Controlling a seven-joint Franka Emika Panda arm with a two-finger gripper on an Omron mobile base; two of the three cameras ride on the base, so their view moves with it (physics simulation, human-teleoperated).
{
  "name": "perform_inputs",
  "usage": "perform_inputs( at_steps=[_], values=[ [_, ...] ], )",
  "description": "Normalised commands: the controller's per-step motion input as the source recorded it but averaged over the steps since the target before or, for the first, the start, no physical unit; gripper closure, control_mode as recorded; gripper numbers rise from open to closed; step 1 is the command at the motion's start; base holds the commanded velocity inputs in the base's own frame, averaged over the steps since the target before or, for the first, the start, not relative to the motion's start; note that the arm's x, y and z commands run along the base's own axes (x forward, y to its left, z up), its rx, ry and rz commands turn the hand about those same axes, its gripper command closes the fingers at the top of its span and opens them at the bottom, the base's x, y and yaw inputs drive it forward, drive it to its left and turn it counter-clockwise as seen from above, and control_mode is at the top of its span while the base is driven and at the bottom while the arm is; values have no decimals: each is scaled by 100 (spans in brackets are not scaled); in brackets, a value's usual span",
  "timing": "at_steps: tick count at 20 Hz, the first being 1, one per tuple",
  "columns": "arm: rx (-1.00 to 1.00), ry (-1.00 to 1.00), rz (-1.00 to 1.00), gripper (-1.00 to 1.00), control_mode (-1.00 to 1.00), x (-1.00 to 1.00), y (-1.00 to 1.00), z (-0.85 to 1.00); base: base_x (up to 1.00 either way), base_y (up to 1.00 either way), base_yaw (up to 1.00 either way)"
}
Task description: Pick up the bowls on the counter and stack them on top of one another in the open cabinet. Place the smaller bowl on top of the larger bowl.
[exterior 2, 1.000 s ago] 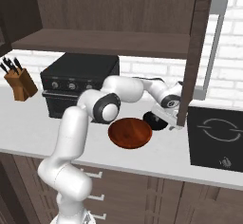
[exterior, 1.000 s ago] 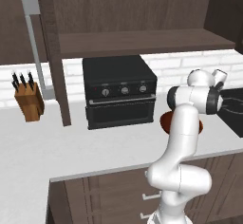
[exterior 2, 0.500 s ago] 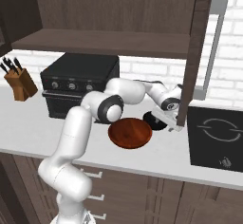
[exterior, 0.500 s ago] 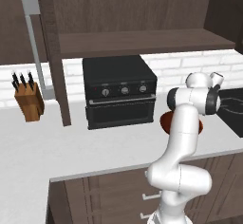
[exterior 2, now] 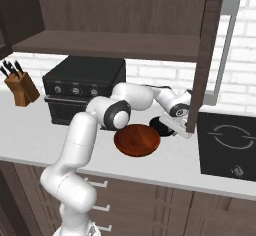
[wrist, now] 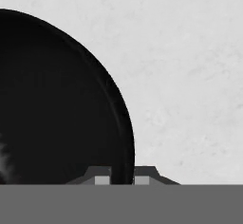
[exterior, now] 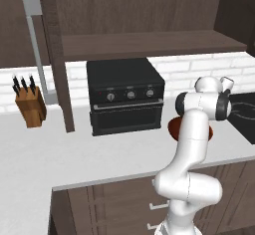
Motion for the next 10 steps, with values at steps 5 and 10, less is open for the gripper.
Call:
perform_inputs(
  at_steps=[5,10],
  values=[
    [3,-3,0,100,-100,-2,-4,1,0,0,0],
    [9,-11,-1,100,-100,-16,-24,15,0,0,0]
  ],
)
